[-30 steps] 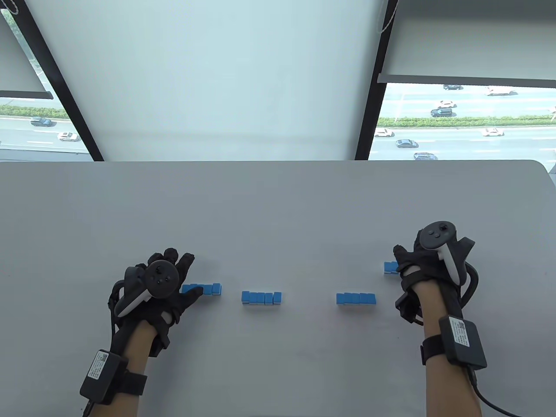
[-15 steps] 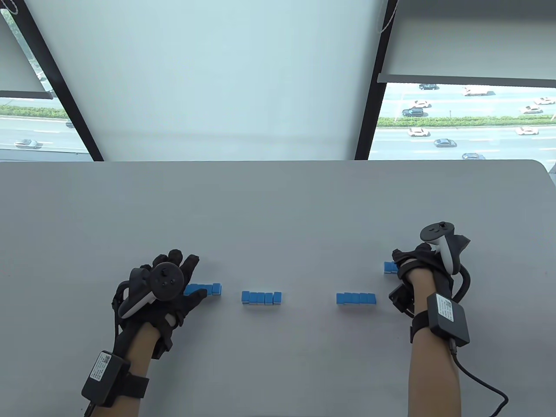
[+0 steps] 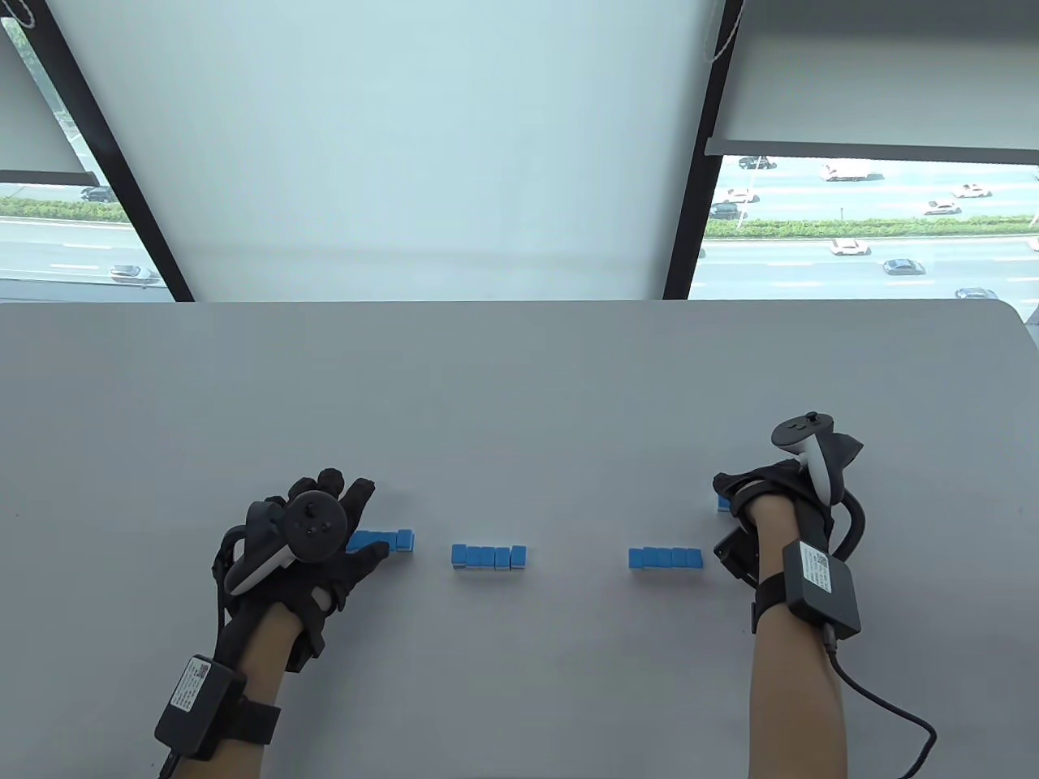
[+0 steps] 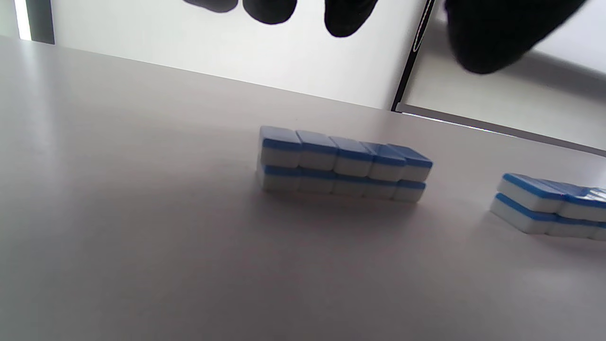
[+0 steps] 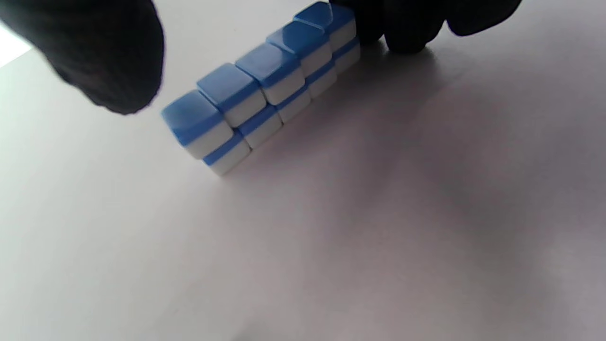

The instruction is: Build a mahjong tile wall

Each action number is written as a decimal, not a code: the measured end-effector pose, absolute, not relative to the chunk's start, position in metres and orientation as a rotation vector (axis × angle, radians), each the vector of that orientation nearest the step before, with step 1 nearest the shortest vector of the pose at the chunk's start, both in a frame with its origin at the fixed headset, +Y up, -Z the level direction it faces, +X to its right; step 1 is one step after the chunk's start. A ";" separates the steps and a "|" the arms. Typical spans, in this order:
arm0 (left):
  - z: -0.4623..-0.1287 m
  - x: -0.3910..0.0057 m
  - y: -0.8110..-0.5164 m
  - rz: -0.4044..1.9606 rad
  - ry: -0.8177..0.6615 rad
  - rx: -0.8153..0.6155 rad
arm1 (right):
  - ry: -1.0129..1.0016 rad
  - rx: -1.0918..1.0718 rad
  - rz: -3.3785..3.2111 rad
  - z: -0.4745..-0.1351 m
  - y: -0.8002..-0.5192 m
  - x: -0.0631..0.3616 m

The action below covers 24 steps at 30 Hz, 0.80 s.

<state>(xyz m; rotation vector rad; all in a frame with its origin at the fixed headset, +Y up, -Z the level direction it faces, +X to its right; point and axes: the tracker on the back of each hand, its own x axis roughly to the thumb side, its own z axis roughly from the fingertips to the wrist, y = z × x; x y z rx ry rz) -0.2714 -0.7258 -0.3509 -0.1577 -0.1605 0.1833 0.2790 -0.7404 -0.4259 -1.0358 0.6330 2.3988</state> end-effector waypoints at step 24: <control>-0.352 -0.268 -0.726 0.171 -0.163 -0.133 | 0.621 -1.121 2.704 -0.445 -0.748 0.246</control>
